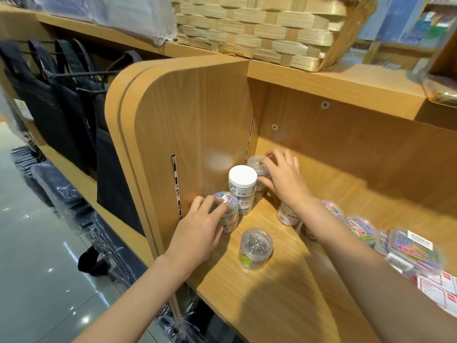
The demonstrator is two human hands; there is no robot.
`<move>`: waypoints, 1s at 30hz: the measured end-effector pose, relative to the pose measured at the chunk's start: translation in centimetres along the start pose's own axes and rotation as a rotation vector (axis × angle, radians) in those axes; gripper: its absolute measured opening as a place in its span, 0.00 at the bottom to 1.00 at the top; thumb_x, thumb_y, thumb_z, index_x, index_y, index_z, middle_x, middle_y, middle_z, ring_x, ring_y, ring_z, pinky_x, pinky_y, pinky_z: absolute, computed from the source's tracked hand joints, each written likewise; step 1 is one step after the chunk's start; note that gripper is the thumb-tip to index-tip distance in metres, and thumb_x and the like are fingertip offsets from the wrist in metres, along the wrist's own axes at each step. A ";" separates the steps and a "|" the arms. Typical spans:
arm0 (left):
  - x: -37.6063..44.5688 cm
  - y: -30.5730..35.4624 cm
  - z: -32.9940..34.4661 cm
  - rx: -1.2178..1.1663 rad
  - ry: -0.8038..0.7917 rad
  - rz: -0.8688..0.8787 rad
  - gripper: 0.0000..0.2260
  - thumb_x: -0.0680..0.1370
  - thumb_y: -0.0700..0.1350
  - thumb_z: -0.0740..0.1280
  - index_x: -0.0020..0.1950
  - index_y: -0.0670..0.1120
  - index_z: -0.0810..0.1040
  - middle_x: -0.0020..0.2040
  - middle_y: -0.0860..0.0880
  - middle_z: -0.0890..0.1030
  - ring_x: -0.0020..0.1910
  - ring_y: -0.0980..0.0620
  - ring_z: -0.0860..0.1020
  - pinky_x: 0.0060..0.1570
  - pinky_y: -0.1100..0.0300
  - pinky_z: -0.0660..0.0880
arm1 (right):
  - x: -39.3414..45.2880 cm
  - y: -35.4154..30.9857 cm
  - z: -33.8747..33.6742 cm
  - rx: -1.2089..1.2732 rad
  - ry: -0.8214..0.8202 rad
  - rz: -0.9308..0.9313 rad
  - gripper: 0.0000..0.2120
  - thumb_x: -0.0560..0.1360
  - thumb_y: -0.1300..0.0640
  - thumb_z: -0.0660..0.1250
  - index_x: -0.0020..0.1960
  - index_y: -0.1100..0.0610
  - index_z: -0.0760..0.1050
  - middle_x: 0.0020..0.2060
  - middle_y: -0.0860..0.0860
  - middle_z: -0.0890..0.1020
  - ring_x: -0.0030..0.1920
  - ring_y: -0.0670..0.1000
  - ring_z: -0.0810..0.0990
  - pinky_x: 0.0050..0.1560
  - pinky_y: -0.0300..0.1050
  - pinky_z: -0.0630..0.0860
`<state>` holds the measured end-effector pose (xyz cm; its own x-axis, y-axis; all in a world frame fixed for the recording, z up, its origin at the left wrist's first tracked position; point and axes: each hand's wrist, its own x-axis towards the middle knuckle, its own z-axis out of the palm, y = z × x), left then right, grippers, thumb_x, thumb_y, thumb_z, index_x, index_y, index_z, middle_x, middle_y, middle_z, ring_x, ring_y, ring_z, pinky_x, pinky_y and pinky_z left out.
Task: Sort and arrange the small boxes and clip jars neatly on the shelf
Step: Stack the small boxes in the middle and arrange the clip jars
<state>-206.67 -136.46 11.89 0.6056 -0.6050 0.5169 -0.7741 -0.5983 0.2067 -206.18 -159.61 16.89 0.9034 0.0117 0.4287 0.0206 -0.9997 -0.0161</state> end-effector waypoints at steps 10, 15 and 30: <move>-0.3 0.3 -0.2 -0.047 0.012 -0.008 0.15 0.69 0.41 0.64 0.54 0.50 0.68 0.51 0.47 0.75 0.51 0.48 0.68 0.30 0.52 0.78 | -0.7 -2.4 -1.6 0.587 -0.120 -0.002 0.24 0.73 0.56 0.68 0.67 0.54 0.67 0.62 0.53 0.72 0.62 0.50 0.70 0.63 0.45 0.66; -0.2 0.3 -0.3 -0.048 0.001 -0.013 0.17 0.69 0.39 0.67 0.54 0.49 0.67 0.51 0.47 0.75 0.50 0.48 0.67 0.30 0.52 0.78 | -0.4 -3.3 0.0 0.609 -0.118 0.038 0.21 0.68 0.54 0.74 0.57 0.53 0.70 0.60 0.50 0.74 0.61 0.51 0.71 0.58 0.43 0.67; 2.6 3.9 0.0 -0.117 0.041 0.012 0.16 0.71 0.48 0.54 0.51 0.44 0.75 0.50 0.47 0.75 0.49 0.49 0.69 0.48 0.54 0.70 | -9.0 3.8 -8.1 0.757 0.190 0.553 0.18 0.65 0.64 0.76 0.48 0.58 0.69 0.39 0.44 0.73 0.31 0.32 0.72 0.32 0.25 0.66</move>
<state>-208.12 -140.33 14.07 0.5899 -0.5883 0.5531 -0.7990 -0.5241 0.2948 -217.69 -163.67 20.31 0.7851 -0.5281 0.3238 -0.0567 -0.5817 -0.8114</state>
